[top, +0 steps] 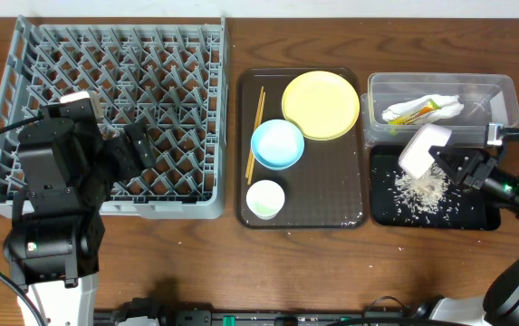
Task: Sort waste into correct bins and load items into the dishwasher
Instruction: 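Tip the pink bowl to dump the rice onto the black tray, then return the empty pink bowl to the brown tray, then grasp the white cup with the right gripper, then lift the white cup and pass it toward the left gripper over the rack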
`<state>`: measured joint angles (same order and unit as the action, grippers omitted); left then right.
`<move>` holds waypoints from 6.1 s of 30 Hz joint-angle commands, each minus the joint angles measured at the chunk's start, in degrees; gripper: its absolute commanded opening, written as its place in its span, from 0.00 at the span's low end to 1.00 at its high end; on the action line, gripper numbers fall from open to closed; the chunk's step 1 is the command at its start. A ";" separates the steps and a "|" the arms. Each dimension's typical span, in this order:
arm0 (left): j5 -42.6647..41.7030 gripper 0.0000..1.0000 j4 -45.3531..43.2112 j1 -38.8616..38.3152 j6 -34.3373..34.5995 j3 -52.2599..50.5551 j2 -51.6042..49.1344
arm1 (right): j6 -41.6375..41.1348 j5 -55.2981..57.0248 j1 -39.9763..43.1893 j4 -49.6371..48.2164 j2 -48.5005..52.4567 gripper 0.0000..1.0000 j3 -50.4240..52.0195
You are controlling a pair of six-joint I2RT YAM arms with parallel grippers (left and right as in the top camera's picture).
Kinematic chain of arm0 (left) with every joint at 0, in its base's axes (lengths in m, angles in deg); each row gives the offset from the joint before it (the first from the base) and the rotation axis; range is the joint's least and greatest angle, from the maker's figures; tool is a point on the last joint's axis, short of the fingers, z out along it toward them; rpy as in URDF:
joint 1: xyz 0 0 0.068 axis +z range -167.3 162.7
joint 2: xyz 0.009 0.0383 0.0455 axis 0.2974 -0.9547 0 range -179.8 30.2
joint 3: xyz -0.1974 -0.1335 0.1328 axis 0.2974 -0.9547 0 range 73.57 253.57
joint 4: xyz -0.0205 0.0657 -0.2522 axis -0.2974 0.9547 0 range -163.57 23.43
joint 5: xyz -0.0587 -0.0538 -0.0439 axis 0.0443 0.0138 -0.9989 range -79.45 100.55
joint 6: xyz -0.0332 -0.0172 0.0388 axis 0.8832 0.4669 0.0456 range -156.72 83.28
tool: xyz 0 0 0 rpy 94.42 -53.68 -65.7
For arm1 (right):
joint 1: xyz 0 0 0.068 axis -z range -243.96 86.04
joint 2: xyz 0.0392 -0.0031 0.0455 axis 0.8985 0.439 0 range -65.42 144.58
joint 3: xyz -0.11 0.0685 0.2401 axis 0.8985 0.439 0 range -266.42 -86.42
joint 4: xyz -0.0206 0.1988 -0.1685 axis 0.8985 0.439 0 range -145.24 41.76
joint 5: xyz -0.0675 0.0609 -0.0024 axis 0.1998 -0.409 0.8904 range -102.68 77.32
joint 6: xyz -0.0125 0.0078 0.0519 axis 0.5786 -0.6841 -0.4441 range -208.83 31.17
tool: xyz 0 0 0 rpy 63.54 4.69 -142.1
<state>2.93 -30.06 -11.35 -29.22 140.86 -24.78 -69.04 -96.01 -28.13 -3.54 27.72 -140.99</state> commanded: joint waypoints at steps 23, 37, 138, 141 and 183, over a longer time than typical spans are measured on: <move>-0.74 0.90 0.00 0.13 0.26 1.20 -0.07 | -8.92 -6.05 11.32 9.22 -1.25 0.01 0.20; -0.74 0.90 0.00 0.13 0.26 1.20 -0.07 | -9.42 -6.03 10.23 5.81 -1.97 0.01 0.20; -0.74 0.90 -0.02 0.13 0.26 1.20 -0.07 | -39.58 69.57 -74.71 0.11 13.73 0.40 -22.27; -0.74 0.90 -0.02 0.13 0.26 1.20 -0.07 | -40.46 69.61 -74.82 -1.49 13.73 0.32 -21.27; -40.04 0.90 5.81 0.09 31.82 1.18 -15.89 | -39.52 22.27 -52.50 -23.26 7.67 0.01 -22.14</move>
<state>-32.91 -24.33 -11.35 -2.66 140.88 -39.51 -109.14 -64.87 -79.71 -25.39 33.14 -162.52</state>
